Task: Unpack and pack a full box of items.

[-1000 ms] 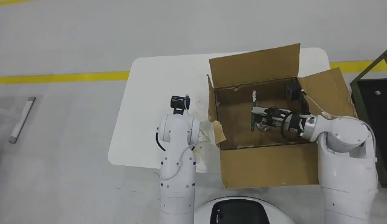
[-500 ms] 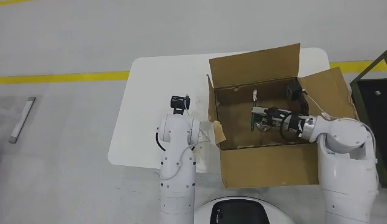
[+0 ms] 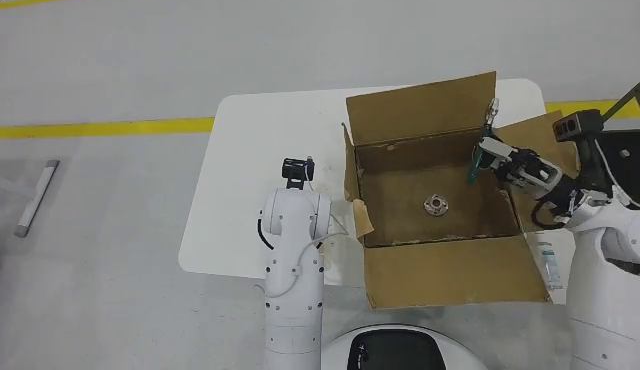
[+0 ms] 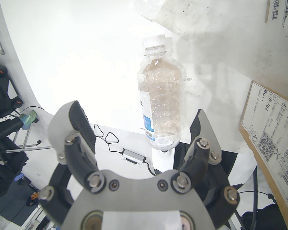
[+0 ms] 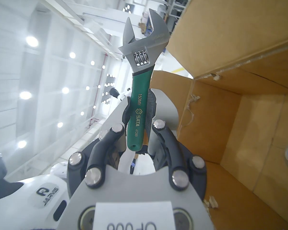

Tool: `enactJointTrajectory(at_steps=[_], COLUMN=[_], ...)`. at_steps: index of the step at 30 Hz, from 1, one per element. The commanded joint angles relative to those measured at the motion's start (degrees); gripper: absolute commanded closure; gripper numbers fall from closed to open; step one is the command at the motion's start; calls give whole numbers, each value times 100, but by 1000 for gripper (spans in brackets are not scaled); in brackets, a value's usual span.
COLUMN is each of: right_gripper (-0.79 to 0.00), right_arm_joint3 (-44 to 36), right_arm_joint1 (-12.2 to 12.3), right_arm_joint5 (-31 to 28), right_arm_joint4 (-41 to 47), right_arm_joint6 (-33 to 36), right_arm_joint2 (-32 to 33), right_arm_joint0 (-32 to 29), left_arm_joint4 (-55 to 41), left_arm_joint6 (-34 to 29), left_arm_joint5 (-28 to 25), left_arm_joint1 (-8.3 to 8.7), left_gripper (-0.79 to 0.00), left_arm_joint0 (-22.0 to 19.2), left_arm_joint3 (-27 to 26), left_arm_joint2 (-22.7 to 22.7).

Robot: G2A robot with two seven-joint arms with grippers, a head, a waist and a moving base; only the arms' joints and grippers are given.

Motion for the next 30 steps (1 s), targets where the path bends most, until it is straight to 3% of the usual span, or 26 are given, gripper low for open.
enactJointTrajectory(at_steps=[1, 4, 17, 21, 27, 30], right_gripper=[0, 0, 0, 0, 0, 0], right_arm_joint3=[85, 209, 228, 64, -125, -229], right_arm_joint1=[47, 125, 140, 162, 308, 423], right_arm_joint5=[-48, -96, -95, -180, -333, -430], right_arm_joint4=[341, 737, 753, 1042, 1770, 1655], right_arm_joint6=[66, 203, 223, -75, -323, -339], right_arm_joint2=[127, 181, 168, 142, 609, 948], right_arm_joint0=[6, 10, 8, -59, -91, -108], left_arm_joint4=[0, 0, 0, 0, 0, 0], left_arm_joint6=[0, 0, 0, 0, 0, 0], left_arm_joint5=[0, 0, 0, 0, 0, 0], left_arm_joint1=[0, 0, 0, 0, 0, 0], left_gripper=[-785, -785, -785, -785, -785, -785], left_arm_joint0=[0, 0, 0, 0, 0, 0], left_arm_joint3=[0, 0, 0, 0, 0, 0], left_arm_joint2=[0, 0, 0, 0, 0, 0])
